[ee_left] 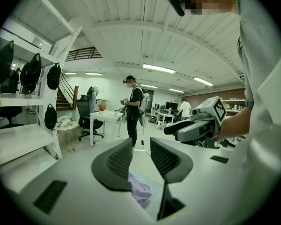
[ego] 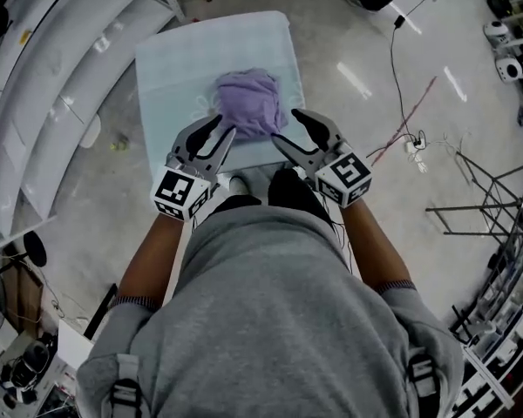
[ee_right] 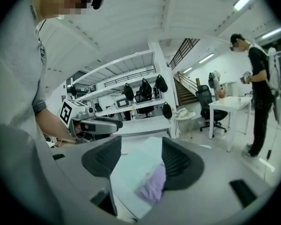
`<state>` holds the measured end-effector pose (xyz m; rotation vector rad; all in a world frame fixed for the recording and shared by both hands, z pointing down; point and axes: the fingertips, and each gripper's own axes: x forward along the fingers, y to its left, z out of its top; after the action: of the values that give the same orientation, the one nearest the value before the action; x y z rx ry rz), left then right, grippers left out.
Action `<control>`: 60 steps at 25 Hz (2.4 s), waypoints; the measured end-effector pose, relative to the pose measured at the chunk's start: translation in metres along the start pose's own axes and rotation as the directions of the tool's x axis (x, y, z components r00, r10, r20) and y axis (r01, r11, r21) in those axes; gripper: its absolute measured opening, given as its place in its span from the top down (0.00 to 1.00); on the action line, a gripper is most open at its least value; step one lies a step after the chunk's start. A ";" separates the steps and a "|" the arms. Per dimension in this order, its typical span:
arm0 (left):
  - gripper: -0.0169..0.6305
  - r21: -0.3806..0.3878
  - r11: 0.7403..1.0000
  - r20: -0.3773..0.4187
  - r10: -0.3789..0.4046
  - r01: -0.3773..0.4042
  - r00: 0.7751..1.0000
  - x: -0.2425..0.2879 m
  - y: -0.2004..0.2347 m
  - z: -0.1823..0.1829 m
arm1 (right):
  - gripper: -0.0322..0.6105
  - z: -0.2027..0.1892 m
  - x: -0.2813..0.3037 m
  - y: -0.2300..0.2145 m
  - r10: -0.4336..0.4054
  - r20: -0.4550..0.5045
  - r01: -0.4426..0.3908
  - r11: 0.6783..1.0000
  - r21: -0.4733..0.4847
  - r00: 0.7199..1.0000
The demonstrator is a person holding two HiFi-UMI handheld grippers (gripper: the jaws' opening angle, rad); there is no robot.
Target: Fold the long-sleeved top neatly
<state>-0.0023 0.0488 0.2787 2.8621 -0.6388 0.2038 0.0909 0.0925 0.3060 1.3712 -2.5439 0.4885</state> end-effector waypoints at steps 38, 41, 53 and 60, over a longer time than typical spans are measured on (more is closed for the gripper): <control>0.95 0.124 0.990 0.148 -0.079 0.060 0.986 -0.075 -0.050 0.058 | 0.95 0.062 -0.053 0.079 -0.127 0.219 0.155 0.981 -0.115 0.967; 0.95 0.127 0.990 0.143 -0.075 0.057 0.987 -0.079 -0.047 0.058 | 0.95 0.063 -0.051 0.082 -0.131 0.214 0.162 0.977 -0.135 0.968; 0.95 0.141 0.989 0.139 -0.071 0.051 0.988 -0.084 -0.052 0.057 | 0.95 0.061 -0.058 0.091 -0.139 0.217 0.173 0.974 -0.145 0.966; 0.95 0.149 0.988 0.138 -0.069 0.048 0.988 -0.083 -0.049 0.056 | 0.95 0.063 -0.052 0.090 -0.144 0.235 0.180 0.974 -0.137 0.961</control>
<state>-0.0505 0.1135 0.2012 3.0528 -0.5871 0.0378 0.0422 0.1543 0.2131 1.6391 -2.5432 0.1051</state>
